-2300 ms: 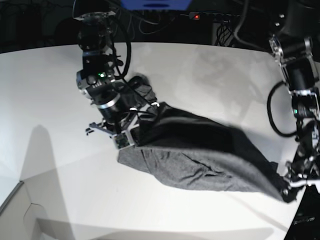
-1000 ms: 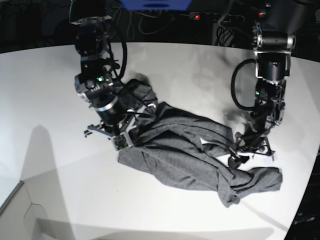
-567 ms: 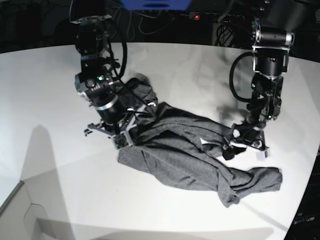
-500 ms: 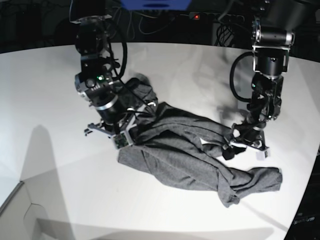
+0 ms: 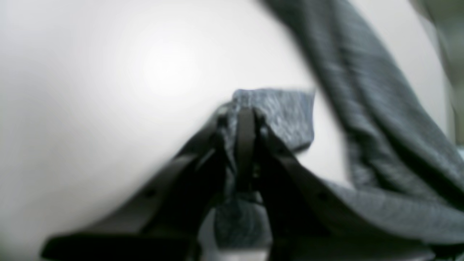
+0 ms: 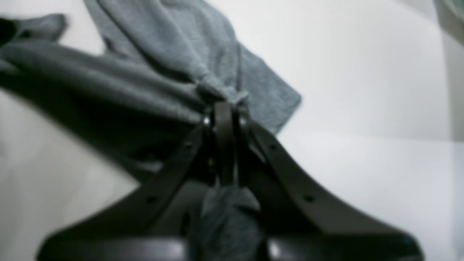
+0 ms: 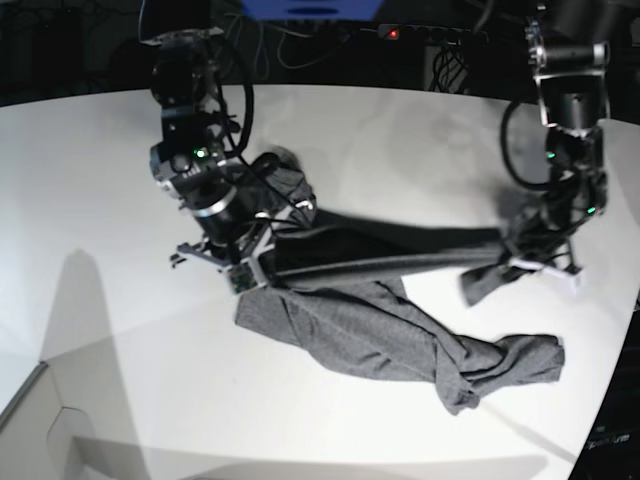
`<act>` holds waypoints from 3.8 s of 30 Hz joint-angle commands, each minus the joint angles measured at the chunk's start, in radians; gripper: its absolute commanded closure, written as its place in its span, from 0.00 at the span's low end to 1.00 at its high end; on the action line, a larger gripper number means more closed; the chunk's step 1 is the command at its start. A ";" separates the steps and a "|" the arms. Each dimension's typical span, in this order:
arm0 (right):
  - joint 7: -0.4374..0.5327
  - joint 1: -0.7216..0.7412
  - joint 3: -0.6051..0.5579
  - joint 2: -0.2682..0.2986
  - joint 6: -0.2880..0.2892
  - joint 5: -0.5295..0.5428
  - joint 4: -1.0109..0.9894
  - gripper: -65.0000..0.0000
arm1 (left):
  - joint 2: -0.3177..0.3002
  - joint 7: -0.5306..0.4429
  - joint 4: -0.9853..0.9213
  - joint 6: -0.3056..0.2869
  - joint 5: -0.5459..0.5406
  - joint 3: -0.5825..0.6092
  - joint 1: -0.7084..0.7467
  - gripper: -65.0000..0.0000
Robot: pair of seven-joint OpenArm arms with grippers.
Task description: Layout the t-shirt on the table in an organized manner, then fold the t-shirt properly
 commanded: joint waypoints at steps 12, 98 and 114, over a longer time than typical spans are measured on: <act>0.027 -0.049 -0.141 0.001 -0.003 0.002 0.019 1.00 | -0.033 0.350 0.648 0.011 0.003 -0.647 0.241 1.00; 0.020 0.254 0.236 0.074 0.119 0.002 -0.145 1.00 | 0.096 0.390 0.665 -0.001 0.197 -0.841 0.278 1.00; 0.027 0.327 0.512 0.174 0.121 0.004 -0.289 1.00 | 0.255 0.391 0.782 -0.001 0.196 -0.837 0.304 1.00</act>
